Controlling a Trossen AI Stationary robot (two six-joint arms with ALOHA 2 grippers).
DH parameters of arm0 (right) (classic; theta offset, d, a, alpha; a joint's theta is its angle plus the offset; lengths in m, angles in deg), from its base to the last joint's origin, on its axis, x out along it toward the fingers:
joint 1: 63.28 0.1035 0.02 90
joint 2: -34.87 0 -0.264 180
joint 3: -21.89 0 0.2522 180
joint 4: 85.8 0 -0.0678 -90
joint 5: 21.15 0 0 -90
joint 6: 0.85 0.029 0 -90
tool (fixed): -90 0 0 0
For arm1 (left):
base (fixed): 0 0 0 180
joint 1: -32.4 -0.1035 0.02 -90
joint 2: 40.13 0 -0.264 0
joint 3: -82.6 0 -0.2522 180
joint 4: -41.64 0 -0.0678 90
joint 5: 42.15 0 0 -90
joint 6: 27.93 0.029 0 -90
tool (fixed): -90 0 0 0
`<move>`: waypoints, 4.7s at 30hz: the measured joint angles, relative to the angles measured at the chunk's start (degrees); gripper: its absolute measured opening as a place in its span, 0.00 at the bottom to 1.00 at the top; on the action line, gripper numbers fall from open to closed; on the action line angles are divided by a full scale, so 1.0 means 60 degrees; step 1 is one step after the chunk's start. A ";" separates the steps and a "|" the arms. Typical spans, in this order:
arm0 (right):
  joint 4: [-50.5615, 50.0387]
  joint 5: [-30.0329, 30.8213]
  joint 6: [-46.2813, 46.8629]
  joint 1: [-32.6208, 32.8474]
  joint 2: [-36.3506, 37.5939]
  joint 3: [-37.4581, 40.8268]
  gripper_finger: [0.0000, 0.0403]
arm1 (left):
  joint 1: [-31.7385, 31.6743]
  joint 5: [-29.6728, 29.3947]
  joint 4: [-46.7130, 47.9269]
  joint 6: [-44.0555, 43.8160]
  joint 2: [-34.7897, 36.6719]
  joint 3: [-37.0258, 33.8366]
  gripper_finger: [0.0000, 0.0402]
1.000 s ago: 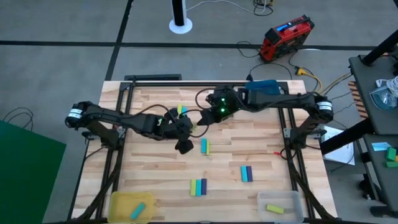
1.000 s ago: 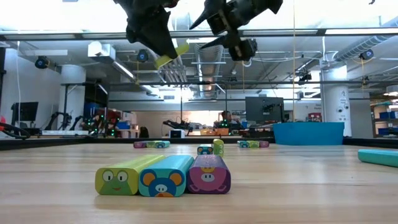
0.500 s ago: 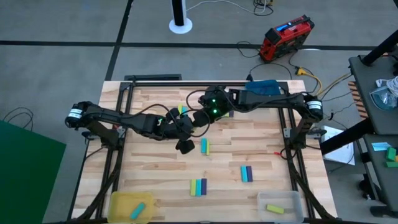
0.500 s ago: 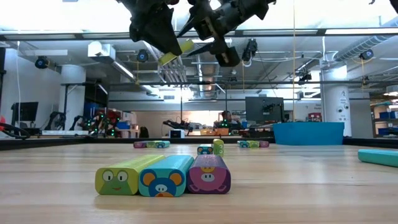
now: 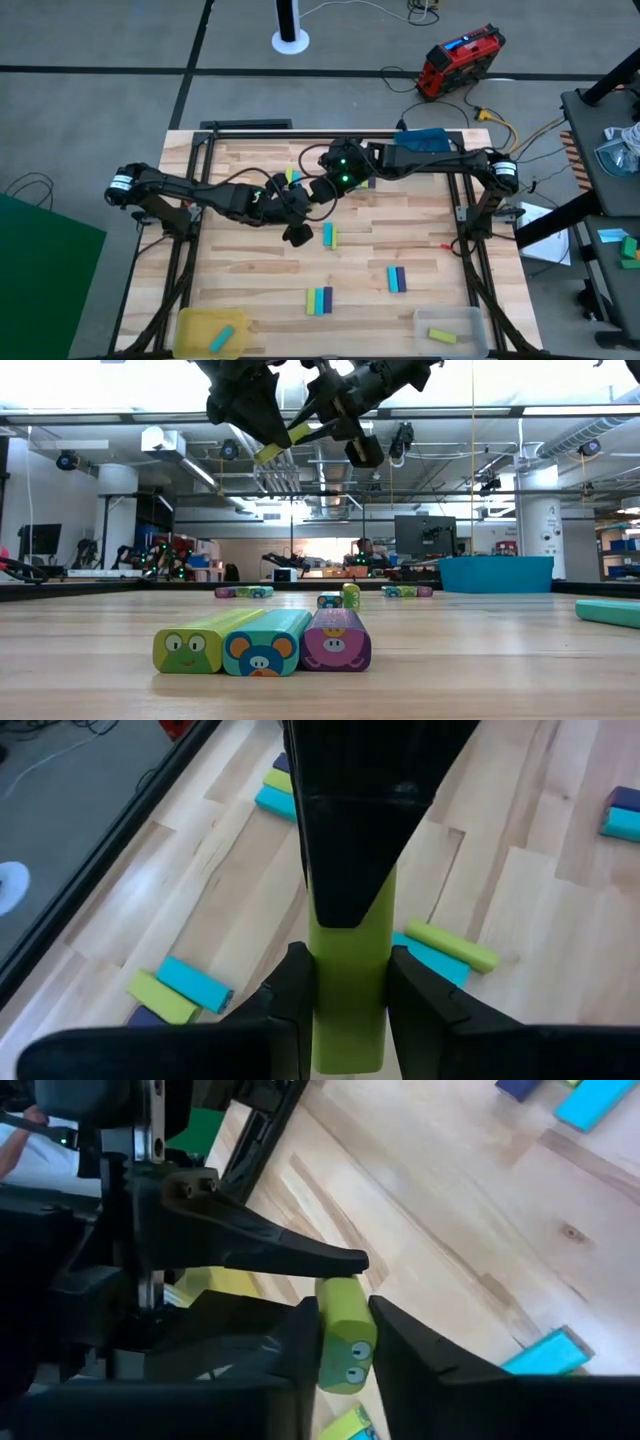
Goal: Sort blocks
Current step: Put the green block into the transparent bin
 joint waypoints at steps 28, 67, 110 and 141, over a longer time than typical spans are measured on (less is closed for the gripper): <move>-0.9964 0.0456 -0.2601 0.2659 0.3798 0.0052 0.13 | -0.0144 0.0582 0.0920 0.0503 0.0113 0.0226 0.36; -0.7786 0.1957 -0.1311 1.1639 0.0404 0.0474 0.09 | -0.0514 0.0181 0.1209 0.1287 0.0125 0.0189 0.37; -0.6153 0.6932 -0.2847 0.1355 0.3990 0.0470 0.03 | -0.0095 0.5704 0.2069 -0.2503 0.0138 0.0137 0.37; -0.5088 0.4105 -0.6538 -0.0710 0.4281 0.1454 0.03 | 0.1655 0.7212 -0.0703 -1.2269 -0.0892 0.0066 0.36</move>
